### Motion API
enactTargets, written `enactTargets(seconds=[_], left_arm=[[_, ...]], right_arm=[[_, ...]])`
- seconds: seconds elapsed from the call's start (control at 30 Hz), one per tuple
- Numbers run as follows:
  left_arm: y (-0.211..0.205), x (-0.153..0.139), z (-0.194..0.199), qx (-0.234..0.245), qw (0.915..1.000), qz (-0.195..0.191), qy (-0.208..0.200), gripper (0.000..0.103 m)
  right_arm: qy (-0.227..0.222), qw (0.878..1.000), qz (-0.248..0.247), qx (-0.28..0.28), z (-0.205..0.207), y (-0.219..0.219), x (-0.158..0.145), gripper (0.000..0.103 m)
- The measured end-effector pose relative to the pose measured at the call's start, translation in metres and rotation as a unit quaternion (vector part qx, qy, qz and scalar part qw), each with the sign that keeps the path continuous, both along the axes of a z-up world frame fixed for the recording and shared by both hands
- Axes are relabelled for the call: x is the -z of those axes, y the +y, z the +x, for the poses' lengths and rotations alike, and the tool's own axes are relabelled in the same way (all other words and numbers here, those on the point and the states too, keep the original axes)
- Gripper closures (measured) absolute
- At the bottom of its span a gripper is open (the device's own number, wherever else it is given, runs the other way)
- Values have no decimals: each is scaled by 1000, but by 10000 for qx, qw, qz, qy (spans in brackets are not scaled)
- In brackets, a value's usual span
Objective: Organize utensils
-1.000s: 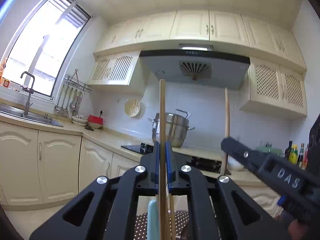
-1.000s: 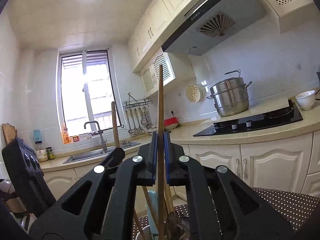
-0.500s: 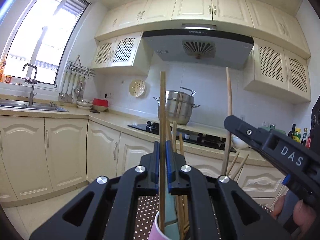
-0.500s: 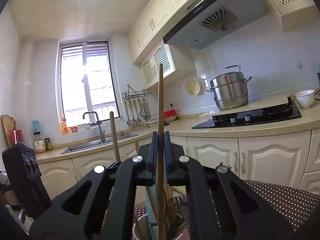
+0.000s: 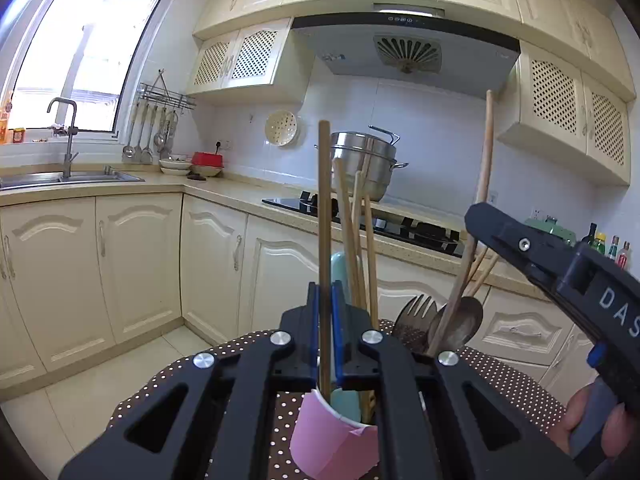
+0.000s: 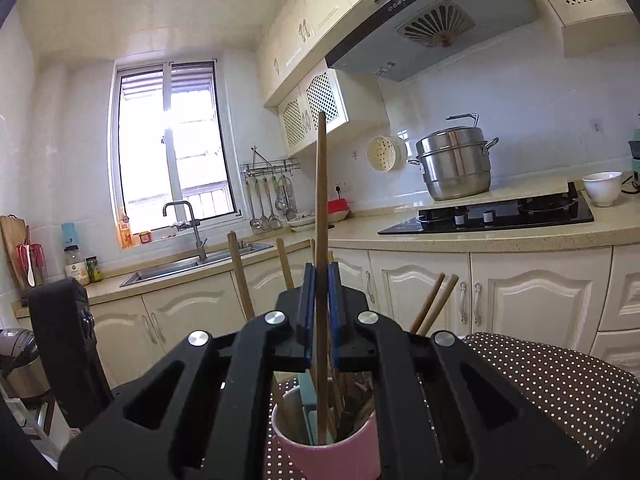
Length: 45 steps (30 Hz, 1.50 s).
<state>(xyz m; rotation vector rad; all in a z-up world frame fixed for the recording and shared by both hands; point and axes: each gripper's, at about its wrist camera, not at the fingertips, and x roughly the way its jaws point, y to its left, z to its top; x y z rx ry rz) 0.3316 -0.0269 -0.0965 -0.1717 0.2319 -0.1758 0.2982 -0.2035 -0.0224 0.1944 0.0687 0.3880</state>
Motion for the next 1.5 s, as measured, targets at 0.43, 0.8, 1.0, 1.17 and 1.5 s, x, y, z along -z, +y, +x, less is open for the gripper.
enactTargets(seconds=[0.43, 0.8, 1.0, 1.17, 1.5], left_arm=[[-3, 4, -7, 114, 9994, 144, 300, 97], [9, -12, -35, 59, 10000, 1, 62, 48], [26, -24, -50, -392, 9989, -30, 257, 28], [36, -27, -62, -769, 9952, 373, 480, 28], [51, -39, -103, -969, 9910, 752, 537, 22]], right_arm=[[200, 9996, -157, 76, -8, 0, 11, 97], [368, 9988, -324, 86, -11, 4, 21, 96], [459, 9981, -401, 63, -15, 9, 25, 96], [617, 9975, -344, -77, -20, 12, 25, 95], [424, 9986, -319, 19, -42, 20, 9, 41]])
